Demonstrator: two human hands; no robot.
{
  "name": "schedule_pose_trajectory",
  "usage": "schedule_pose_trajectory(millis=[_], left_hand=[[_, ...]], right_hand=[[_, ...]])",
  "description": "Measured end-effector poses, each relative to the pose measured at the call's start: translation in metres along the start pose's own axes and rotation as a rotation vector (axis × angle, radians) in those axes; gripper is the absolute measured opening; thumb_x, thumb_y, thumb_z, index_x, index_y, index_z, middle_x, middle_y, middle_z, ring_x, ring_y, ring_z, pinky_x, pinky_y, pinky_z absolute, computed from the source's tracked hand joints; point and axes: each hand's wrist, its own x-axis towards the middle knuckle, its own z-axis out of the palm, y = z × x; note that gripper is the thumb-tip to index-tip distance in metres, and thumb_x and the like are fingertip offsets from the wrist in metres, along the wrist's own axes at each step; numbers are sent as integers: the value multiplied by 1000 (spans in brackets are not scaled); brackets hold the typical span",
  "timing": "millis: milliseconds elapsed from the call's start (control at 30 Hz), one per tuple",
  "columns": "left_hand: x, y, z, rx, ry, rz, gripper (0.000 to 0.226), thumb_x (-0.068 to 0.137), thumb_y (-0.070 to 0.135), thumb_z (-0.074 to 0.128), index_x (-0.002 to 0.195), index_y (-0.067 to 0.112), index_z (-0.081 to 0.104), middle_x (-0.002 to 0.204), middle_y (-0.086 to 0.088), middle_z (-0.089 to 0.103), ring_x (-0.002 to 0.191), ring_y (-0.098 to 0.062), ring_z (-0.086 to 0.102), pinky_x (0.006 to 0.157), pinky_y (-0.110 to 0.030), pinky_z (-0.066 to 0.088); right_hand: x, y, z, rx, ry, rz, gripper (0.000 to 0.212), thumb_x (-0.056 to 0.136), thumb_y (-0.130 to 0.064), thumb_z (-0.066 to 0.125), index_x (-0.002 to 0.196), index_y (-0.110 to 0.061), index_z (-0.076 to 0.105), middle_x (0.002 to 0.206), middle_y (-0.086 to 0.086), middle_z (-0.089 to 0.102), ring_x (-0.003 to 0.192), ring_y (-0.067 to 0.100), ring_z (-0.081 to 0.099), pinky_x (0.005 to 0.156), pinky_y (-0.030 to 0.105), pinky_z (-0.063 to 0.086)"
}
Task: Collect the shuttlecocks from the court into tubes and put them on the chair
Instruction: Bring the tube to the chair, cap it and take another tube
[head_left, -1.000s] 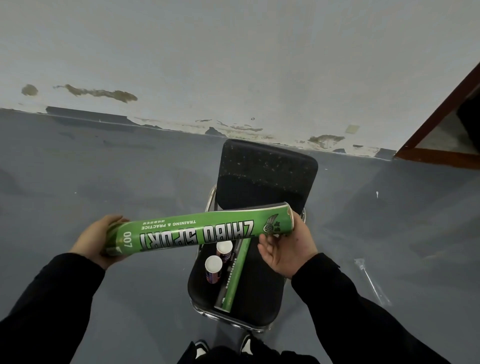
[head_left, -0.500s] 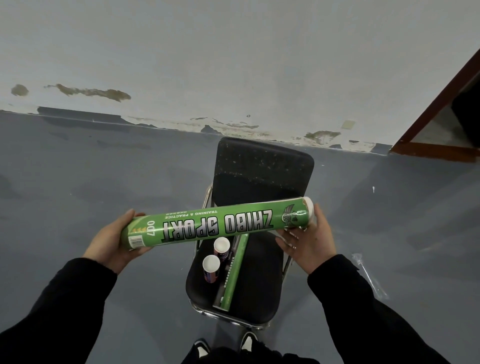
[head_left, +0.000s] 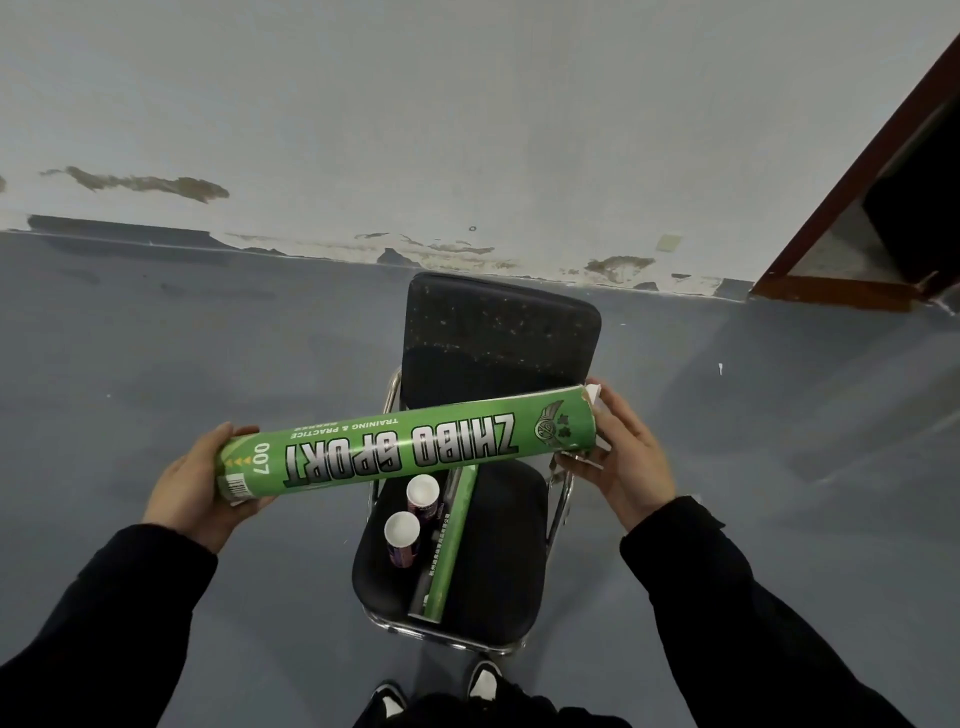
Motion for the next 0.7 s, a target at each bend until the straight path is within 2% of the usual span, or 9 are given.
schedule_pose_trajectory(millis=[100, 167, 267, 333, 433, 500, 600, 667, 700], left_hand=[[3, -4, -3, -9, 61, -16, 29, 101, 42, 53, 91, 21, 71, 82, -3, 70, 68, -20, 64, 48, -34, 56], [4, -7, -5, -14, 73, -36, 30, 101, 43, 51, 88, 22, 70, 78, -2, 69, 63, -19, 63, 53, -33, 55], [3, -9, -8, -20, 75, -51, 29, 100, 43, 52, 88, 23, 68, 78, -1, 69, 64, -20, 63, 61, -32, 51], [3, -6, -9, -15, 77, -39, 29, 99, 44, 52, 86, 23, 68, 72, 1, 70, 58, -17, 63, 56, -31, 52], [2, 4, -10, 4, 68, -18, 31, 97, 47, 52, 86, 24, 70, 69, 4, 70, 59, -17, 63, 49, -30, 53], [3, 7, -12, 12, 70, -2, 33, 97, 48, 51, 85, 24, 70, 68, 6, 70, 62, -16, 61, 57, -31, 51], [4, 10, -14, -13, 42, 19, 33, 99, 47, 46, 87, 24, 67, 74, 5, 69, 61, -14, 63, 67, -31, 43], [4, 10, -16, -20, 30, 35, 33, 99, 46, 45, 88, 24, 67, 78, 3, 69, 65, -15, 63, 68, -31, 40], [3, 10, -17, -17, 36, 45, 34, 99, 46, 45, 88, 24, 67, 79, 3, 68, 67, -17, 62, 68, -31, 39]], right_hand=[[-2, -4, 2, -153, -18, -88, 25, 104, -24, 54, 118, -32, 73, 113, 5, 75, 109, 34, 69, 75, 42, 63], [-4, -7, 3, -191, -67, -117, 25, 102, -18, 56, 112, -32, 75, 111, 6, 75, 107, 35, 70, 70, 39, 63], [-9, -5, 9, -215, -194, -75, 35, 97, -1, 60, 107, -31, 74, 119, 13, 69, 104, 35, 72, 67, 45, 64], [-15, 2, 12, -145, -255, 13, 39, 97, 5, 56, 112, -28, 69, 122, 15, 66, 104, 38, 72, 69, 51, 64], [-25, 0, 12, -93, -314, 81, 34, 106, -12, 44, 120, -34, 64, 130, 15, 63, 110, 37, 70, 75, 53, 62], [-31, -9, 13, -116, -358, 90, 33, 107, -18, 41, 123, -39, 60, 132, 13, 62, 109, 36, 70, 74, 52, 62], [-34, -25, 17, -311, -414, 70, 38, 107, -14, 42, 134, -40, 43, 123, 14, 66, 75, 32, 74, 58, 44, 63], [-37, -36, 18, -573, -445, -8, 36, 109, -14, 38, 135, -38, 35, 116, 12, 67, 51, 19, 64, 44, 35, 57], [-39, -40, 18, -694, -470, -41, 32, 110, -16, 34, 134, -36, 34, 115, 11, 66, 48, 10, 59, 41, 30, 51]])
